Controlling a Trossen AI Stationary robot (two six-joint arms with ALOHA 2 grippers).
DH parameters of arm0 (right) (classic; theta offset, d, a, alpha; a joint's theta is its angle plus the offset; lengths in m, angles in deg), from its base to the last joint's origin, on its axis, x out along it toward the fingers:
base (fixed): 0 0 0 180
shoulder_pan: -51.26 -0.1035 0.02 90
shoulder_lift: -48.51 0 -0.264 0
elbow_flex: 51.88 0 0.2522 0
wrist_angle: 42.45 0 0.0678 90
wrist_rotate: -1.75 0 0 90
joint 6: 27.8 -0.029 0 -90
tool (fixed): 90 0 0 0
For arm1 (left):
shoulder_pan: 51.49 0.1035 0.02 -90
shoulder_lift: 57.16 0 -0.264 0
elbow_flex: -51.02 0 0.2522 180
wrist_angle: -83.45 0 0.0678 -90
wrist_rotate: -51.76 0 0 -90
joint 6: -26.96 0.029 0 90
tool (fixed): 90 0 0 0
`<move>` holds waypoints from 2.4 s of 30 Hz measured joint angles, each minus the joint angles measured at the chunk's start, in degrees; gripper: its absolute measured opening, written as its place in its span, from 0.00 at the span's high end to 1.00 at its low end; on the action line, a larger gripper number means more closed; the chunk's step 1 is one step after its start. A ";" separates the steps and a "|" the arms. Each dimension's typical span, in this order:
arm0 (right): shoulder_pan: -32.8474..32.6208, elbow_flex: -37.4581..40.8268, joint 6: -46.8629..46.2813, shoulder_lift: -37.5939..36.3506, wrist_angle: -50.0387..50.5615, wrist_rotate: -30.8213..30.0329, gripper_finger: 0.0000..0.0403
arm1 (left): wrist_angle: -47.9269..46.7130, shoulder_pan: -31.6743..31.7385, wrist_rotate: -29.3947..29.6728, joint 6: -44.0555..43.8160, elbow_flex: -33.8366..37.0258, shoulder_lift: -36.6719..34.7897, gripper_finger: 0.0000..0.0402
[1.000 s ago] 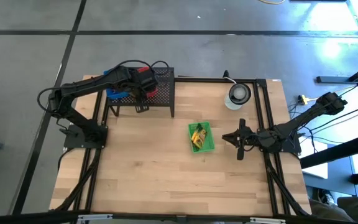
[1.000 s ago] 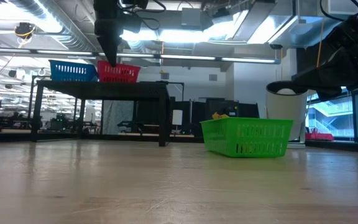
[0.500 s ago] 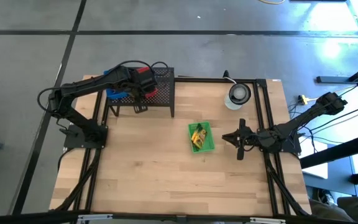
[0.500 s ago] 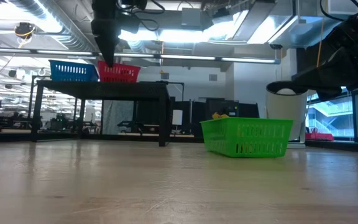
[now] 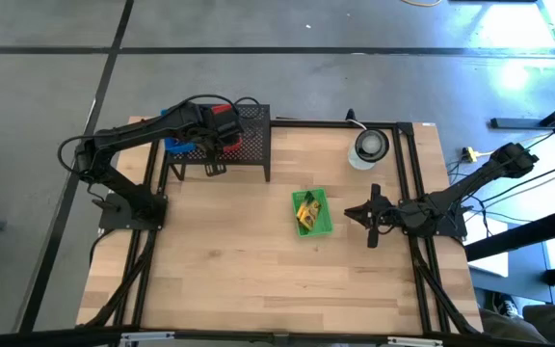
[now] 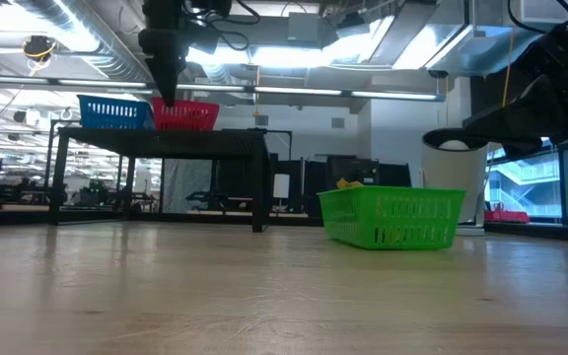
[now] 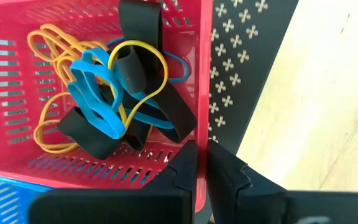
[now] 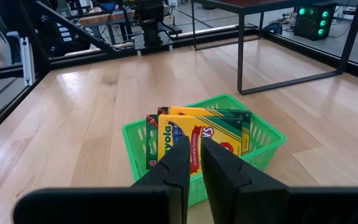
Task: Pick & Place Office Desk Supplies
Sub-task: Put the red bin with rubber bands on the shelf, then put the green bin with crayon boxes on the shelf
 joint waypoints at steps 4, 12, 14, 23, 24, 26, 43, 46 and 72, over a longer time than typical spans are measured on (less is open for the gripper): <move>-0.01 0.00 0.00 0.00 -0.02 0.00 0.90 | -1.30 -0.01 0.00 0.02 0.00 0.00 0.95; 0.00 0.00 -0.02 -0.02 -0.02 0.00 0.90 | -2.16 -0.02 0.09 -0.01 0.00 0.00 0.95; 0.00 0.00 0.00 0.00 -0.02 0.00 0.90 | -2.16 -0.02 0.13 -0.01 0.00 0.00 0.95; 0.00 0.00 -0.01 -0.01 -0.01 0.00 0.90 | -2.16 -0.04 1.65 0.00 0.00 0.00 0.95; 0.00 -0.01 0.00 -0.01 -0.02 0.00 0.90 | -2.16 -0.06 1.98 0.00 0.00 0.00 0.95; -0.01 0.00 0.00 0.00 -0.02 0.00 0.90 | -2.19 -0.12 3.09 -0.06 0.00 0.03 0.95; -0.01 0.00 0.00 0.00 -0.01 0.00 0.90 | -2.12 -1.27 3.22 -3.26 0.00 0.04 0.83; -0.02 0.00 -0.02 0.00 -0.01 0.00 0.90 | -1.99 -2.53 4.94 -3.53 0.00 0.02 0.79; -0.01 0.00 0.00 0.00 -0.01 -0.01 0.90 | 16.65 -26.85 6.62 -9.07 -4.92 5.85 0.71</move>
